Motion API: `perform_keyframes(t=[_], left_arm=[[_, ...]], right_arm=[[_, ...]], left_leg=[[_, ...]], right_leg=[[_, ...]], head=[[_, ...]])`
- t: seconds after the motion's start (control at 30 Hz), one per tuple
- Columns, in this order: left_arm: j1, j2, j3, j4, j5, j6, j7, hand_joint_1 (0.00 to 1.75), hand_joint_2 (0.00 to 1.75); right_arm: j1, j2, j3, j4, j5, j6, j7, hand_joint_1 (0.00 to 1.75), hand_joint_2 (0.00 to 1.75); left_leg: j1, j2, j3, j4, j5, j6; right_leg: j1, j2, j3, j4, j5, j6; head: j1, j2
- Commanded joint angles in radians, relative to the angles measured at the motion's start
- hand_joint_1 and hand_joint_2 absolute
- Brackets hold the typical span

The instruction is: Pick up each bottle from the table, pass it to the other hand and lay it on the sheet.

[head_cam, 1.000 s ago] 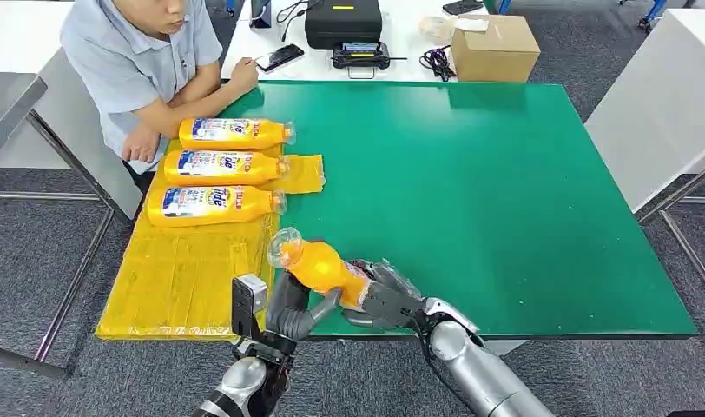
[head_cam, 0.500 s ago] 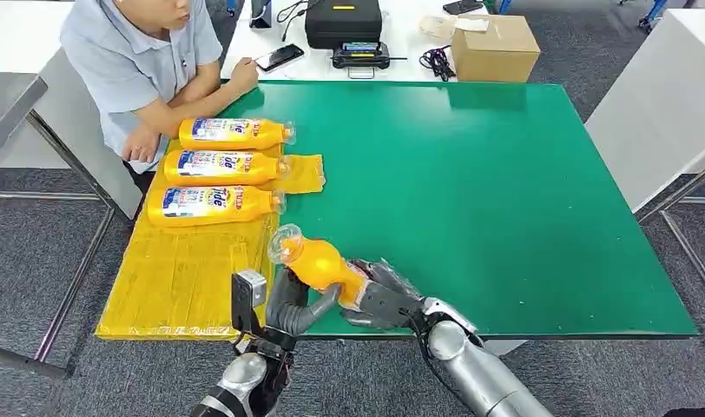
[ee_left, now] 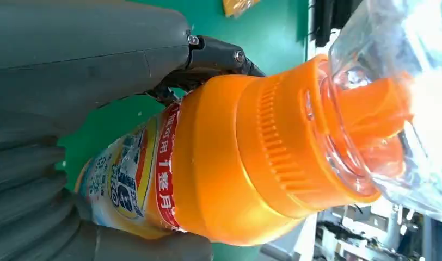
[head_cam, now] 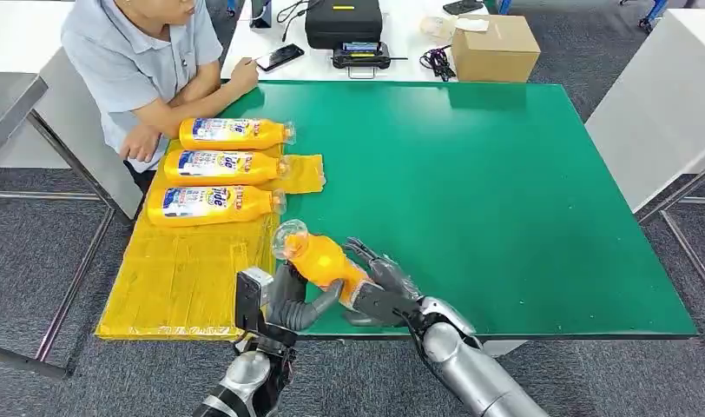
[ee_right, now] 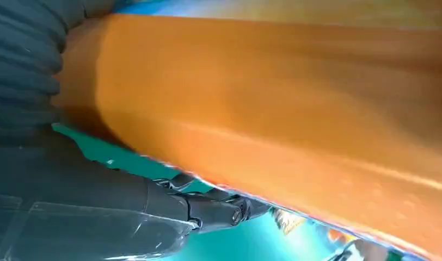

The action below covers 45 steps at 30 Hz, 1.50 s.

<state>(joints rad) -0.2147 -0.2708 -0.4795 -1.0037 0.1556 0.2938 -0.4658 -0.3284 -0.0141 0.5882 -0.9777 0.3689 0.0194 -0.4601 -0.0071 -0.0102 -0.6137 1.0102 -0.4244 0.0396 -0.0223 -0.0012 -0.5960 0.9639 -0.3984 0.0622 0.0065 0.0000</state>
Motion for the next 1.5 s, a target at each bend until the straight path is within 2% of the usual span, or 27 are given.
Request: perform_keyframes(t=[0.03,0.3,0.43,0.47,0.8,0.83,0.9,0.97,1.0,1.1,1.13,1.23,1.33,1.37,1.4,1.5], left_arm=[[0.005,0.059,0.022,-0.117,-0.055,0.033,0.019,1.75,1.75],[0.030,0.069,0.042,-0.201,-0.112,0.069,0.019,1.75,1.75],[0.025,0.080,0.050,-0.197,-0.194,0.133,0.012,1.75,1.75],[0.012,0.095,0.038,-0.181,-0.301,0.209,0.002,1.75,1.75],[0.008,0.098,0.042,-0.183,-0.300,0.209,0.002,1.75,1.75],[-0.017,0.121,0.009,-0.143,-0.503,0.325,0.049,1.75,1.75],[-0.039,0.144,0.021,-0.121,-0.715,0.363,0.130,1.75,1.75],[-0.051,0.165,0.055,-0.123,-0.942,0.371,0.223,1.75,1.75],[-0.044,0.163,0.081,-0.143,-0.968,0.346,0.228,1.75,1.75],[-0.030,0.190,0.084,-0.189,-1.219,0.292,0.355,1.73,1.75],[-0.025,0.194,0.080,-0.199,-1.259,0.274,0.380,1.61,1.75],[0.009,0.194,0.077,-0.256,-1.383,0.260,0.458,1.75,1.75],[0.000,0.206,0.090,-0.249,-1.478,0.248,0.524,1.73,1.75],[-0.004,0.209,0.095,-0.245,-1.482,0.241,0.529,1.75,1.75],[-0.010,0.215,0.099,-0.235,-1.510,0.236,0.545,1.68,1.75],[-0.023,0.227,0.107,-0.216,-1.553,0.221,0.571,1.71,1.75]], right_arm=[[0.017,0.015,-0.062,0.041,0.028,-0.075,0.019,0.00,1.75],[0.049,0.038,-0.144,0.039,0.060,-0.157,0.035,0.00,1.75],[0.064,0.045,-0.182,0.036,0.084,-0.205,0.043,0.00,1.75],[0.066,0.046,-0.193,0.036,0.091,-0.206,0.041,0.00,1.75],[0.066,0.044,-0.194,0.036,0.091,-0.205,0.041,0.00,1.75],[0.065,0.051,-0.204,0.037,0.099,-0.207,0.038,0.00,1.75],[0.063,0.057,-0.220,0.041,0.112,-0.197,0.035,0.00,1.75],[0.063,0.066,-0.240,0.044,0.124,-0.184,0.031,0.00,1.75],[0.068,0.070,-0.250,0.042,0.130,-0.178,0.030,0.00,1.75],[0.101,0.074,-0.282,0.019,0.140,-0.171,0.029,0.00,1.75],[0.108,0.074,-0.288,0.013,0.142,-0.171,0.029,0.00,1.75],[0.143,0.073,-0.322,-0.021,0.152,-0.164,0.031,0.00,1.75],[0.154,0.077,-0.341,-0.028,0.159,-0.156,0.031,0.00,1.75],[0.154,0.077,-0.343,-0.028,0.159,-0.155,0.031,0.00,1.75],[0.155,0.079,-0.345,-0.029,0.161,-0.153,0.030,0.00,1.75],[0.155,0.079,-0.348,-0.028,0.161,-0.150,0.030,0.00,1.75]], left_leg=[[0.001,0.002,0.004,0.000,-0.002,-0.002],[0.000,0.001,0.002,-0.001,-0.001,-0.001],[0.002,0.002,0.004,0.000,-0.002,-0.003],[0.001,0.001,0.003,-0.001,-0.001,-0.002],[0.001,0.001,0.003,0.000,-0.001,-0.002],[0.001,0.002,0.005,0.000,-0.002,-0.003],[0.001,0.001,0.003,0.000,-0.001,-0.002],[0.001,0.001,0.003,-0.001,-0.001,-0.002],[0.002,0.002,0.005,0.000,-0.002,-0.003],[0.001,0.002,0.003,-0.001,-0.001,-0.002],[0.002,0.003,0.005,0.000,-0.002,-0.003],[0.002,0.002,0.005,0.000,-0.002,-0.003],[0.001,0.001,0.001,-0.001,-0.001,-0.001],[0.002,0.003,0.004,0.000,-0.003,-0.002],[0.002,0.003,0.005,0.001,-0.003,-0.003],[0.002,0.002,0.004,0.000,-0.002,-0.003]], right_leg=[[0.001,0.002,0.003,0.000,-0.001,-0.003],[0.001,0.001,0.001,0.000,0.000,-0.002],[0.002,0.001,0.004,0.000,-0.002,-0.003],[0.001,0.001,0.003,-0.001,-0.001,-0.002],[0.001,0.001,0.002,0.000,-0.001,-0.002],[0.001,0.001,0.004,0.000,-0.002,-0.003],[0.001,0.001,0.003,0.000,-0.001,-0.002],[0.001,0.000,0.003,-0.001,-0.001,-0.003],[0.002,0.001,0.004,0.000,-0.002,-0.004],[0.001,0.001,0.003,0.000,-0.001,-0.003],[0.002,0.002,0.004,0.000,-0.001,-0.003],[0.002,0.001,0.005,0.000,-0.002,-0.003],[0.001,0.001,0.001,0.000,-0.001,-0.002],[0.002,0.002,0.004,0.000,-0.002,-0.003],[0.002,0.002,0.005,0.001,-0.003,-0.004],[0.002,0.001,0.004,0.000,-0.002,-0.004]], head=[[0.000,0.000],[0.000,0.000],[0.000,0.000],[0.000,0.000],[0.000,0.000],[0.000,0.000],[0.000,0.000],[0.000,0.000],[0.000,0.000],[0.000,0.000],[0.000,0.000],[0.000,0.000],[0.000,0.000],[0.000,0.000],[0.000,0.000],[0.000,0.000]])
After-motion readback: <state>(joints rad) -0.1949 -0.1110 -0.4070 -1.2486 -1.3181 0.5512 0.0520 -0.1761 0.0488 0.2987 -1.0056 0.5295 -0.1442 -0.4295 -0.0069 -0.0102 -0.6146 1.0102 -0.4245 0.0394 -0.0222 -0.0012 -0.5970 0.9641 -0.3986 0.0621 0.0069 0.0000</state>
